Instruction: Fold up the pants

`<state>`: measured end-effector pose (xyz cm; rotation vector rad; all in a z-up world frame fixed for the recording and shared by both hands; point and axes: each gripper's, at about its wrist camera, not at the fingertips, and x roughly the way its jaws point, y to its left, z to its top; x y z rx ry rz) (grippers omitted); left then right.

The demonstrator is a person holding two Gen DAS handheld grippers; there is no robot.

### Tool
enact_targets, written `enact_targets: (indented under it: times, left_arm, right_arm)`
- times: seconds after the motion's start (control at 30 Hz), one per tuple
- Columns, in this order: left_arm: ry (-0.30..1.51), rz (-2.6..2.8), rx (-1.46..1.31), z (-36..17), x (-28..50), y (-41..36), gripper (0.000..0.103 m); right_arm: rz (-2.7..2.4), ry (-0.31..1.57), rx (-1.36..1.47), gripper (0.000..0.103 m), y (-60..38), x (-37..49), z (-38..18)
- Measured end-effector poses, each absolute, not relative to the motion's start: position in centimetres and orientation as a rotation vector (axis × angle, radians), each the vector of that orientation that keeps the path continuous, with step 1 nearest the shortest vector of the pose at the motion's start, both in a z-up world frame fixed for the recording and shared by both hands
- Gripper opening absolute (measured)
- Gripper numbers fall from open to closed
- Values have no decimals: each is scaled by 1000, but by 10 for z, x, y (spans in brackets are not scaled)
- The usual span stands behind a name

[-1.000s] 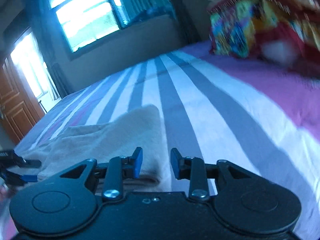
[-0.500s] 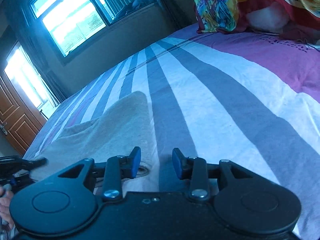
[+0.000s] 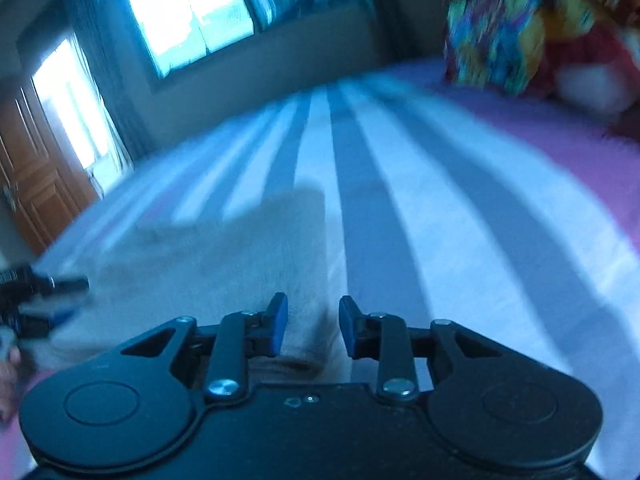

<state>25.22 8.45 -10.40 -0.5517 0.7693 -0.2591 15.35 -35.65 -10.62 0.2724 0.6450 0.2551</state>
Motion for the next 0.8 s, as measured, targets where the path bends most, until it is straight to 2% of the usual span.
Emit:
enact_targets:
  times: [0.03, 0.13, 0.2, 0.3, 0.37, 0.43, 0.47, 0.53, 0.63, 0.8]
  left_arm:
    - [776, -243, -552, -103, 258, 88, 29]
    - [765, -217, -533, -100, 270, 94, 29]
    - [778, -221, -514, -101, 279, 95, 29]
    - [780, -215, -470, -93, 291, 89, 29]
    - [772, -205, -492, -87, 293, 88, 29]
    - [770, -196, -518, -83, 296, 87, 38]
    - [774, -184, -496, -83, 297, 85, 40]
    - [811, -161, -478, -91, 301, 82, 40]
    - [811, -147, -499, -94, 301, 82, 40]
    - [781, -184, -499, -77, 270, 75, 40]
  right_arm:
    - [250, 669, 254, 24, -353, 160, -111]
    - [247, 663, 199, 24, -346, 170, -106]
    - [240, 659, 181, 32, -345, 180, -101]
    - [247, 671, 162, 32, -341, 207, -96]
    - [245, 653, 172, 31, -340, 227, -86]
    - [244, 616, 184, 31, -340, 240, -76]
    - [238, 603, 187, 31, -338, 248, -72]
    - [225, 611, 182, 31, -335, 262, -73]
    - [216, 769, 142, 30, -325, 284, -98]
    - [236, 700, 192, 32, -337, 243, -85]
